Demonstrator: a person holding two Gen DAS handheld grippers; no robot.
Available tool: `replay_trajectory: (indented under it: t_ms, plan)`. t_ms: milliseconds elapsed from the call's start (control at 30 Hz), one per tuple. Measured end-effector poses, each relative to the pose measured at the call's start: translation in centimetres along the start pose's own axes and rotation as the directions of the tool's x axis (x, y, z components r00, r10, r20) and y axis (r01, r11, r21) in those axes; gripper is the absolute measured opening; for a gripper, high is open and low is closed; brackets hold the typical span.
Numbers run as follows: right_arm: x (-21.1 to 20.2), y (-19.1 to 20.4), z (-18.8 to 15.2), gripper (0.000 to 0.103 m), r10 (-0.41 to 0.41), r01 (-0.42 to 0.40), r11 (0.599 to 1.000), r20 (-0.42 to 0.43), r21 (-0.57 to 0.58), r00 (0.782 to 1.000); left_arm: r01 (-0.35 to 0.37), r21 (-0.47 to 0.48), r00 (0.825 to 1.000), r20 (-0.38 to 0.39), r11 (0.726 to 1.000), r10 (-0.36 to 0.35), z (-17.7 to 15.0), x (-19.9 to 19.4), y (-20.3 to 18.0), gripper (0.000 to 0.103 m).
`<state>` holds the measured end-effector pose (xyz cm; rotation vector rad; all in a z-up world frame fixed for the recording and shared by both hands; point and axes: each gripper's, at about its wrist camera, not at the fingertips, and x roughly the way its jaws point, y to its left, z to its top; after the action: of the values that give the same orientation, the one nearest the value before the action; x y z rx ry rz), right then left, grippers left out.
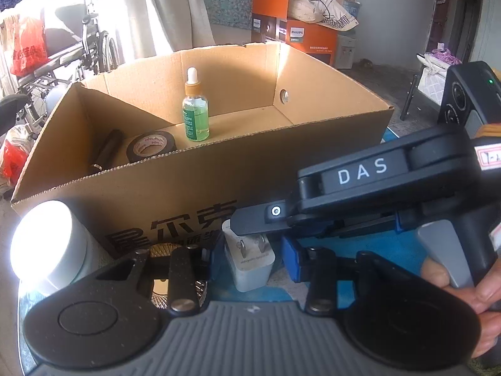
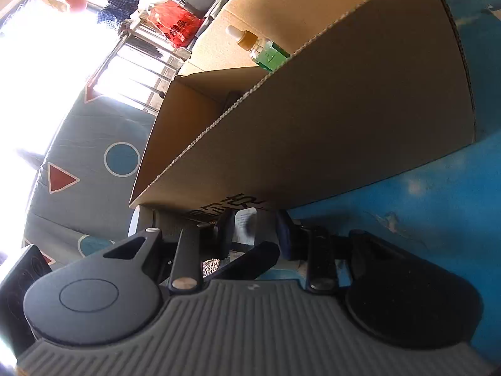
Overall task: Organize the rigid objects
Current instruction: 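Move the right tool to the white plug charger and close on it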
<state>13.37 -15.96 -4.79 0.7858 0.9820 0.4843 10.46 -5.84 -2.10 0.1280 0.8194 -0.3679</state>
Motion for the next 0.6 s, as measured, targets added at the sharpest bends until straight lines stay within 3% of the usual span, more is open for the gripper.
replay_trajectory:
  t_ms: [167,400,600]
  plan:
    - [-0.8,-0.3,-0.5,0.028,-0.015,0.014,1.000,0.014,0.015,1.000,0.048,-0.009,0.999,0.021,0.999,-0.048,0.1,-0.2,-0.8,0.041]
    - [-1.8,-1.3,-0.9,0.029,0.007,-0.009,0.998,0.024,0.062,1.000,0.004,0.024,1.000,0.009,1.000,-0.004,0.0,0.5,-2.2,0.042]
    - [-1.4,-1.7,-0.4,0.032,0.021,-0.023,0.996,0.028,0.084,0.999,-0.019,0.008,0.998,-0.054,1.000,0.020,0.0,1.4,-1.9,0.041]
